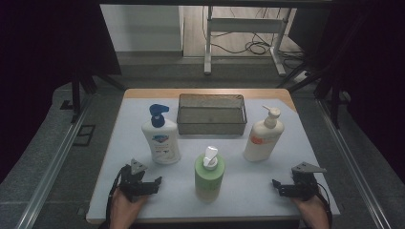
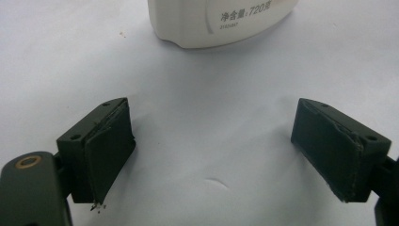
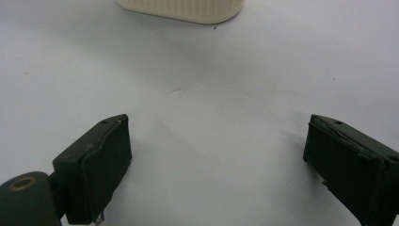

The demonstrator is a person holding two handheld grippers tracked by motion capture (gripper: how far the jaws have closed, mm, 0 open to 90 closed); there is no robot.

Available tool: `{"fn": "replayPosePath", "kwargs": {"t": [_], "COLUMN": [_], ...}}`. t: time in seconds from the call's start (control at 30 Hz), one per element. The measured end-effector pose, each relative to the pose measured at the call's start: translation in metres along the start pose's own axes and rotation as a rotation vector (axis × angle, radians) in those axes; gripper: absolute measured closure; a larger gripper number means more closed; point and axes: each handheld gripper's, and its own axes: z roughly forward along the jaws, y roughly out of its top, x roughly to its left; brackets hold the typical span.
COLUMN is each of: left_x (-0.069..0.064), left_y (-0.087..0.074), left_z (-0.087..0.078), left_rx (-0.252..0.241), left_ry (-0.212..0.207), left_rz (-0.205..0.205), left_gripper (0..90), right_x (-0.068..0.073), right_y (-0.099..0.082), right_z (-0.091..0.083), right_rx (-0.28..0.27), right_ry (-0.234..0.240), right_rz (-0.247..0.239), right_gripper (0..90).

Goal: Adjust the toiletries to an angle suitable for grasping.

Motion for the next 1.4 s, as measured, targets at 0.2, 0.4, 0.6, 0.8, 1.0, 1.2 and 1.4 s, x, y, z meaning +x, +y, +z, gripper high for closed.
{"fn": "replayPosePath", "kwargs": {"t": [0.2,0.4,0.6,0.8,1.0,1.2,1.4], "left_x": [0.0,0.0,0.0,0.0,0.0,0.0,0.0], "left_y": [0.0,0.0,0.0,0.0,0.0,0.0,0.0], "left_z": [0.0,0.0,0.0,0.0,0.0,0.0,0.0], "left_rx": [-0.001,-0.001,0.0,0.0,0.001,0.0,0.0], "left_ry": [0.001,0.001,0.0,0.0,0.0,0.0,0.0], "left_rz": [0.0,0.001,0.001,0.001,0.001,0.001,0.001], "left_gripper": [12.9,12.9,12.9,12.9,12.9,12.9,12.9], "right_x": [0.0,0.0,0.0,-0.002,-0.005,-0.007,-0.007], "right_y": [0.0,0.0,0.001,0.0,0.0,0.001,0.001], "right_z": [0.0,0.0,-0.001,-0.002,-0.007,-0.01,-0.011], "right_rx": [0.0,0.002,0.005,0.0,-0.019,-0.033,-0.038], "right_ry": [0.0,0.0,0.002,0.005,0.001,0.009,0.021], "right_rz": [0.0,-0.001,-0.001,-0.006,0.004,0.017,0.025], "right_gripper": [7.5,7.6,8.2,9.9,9.9,9.9,9.9]}}
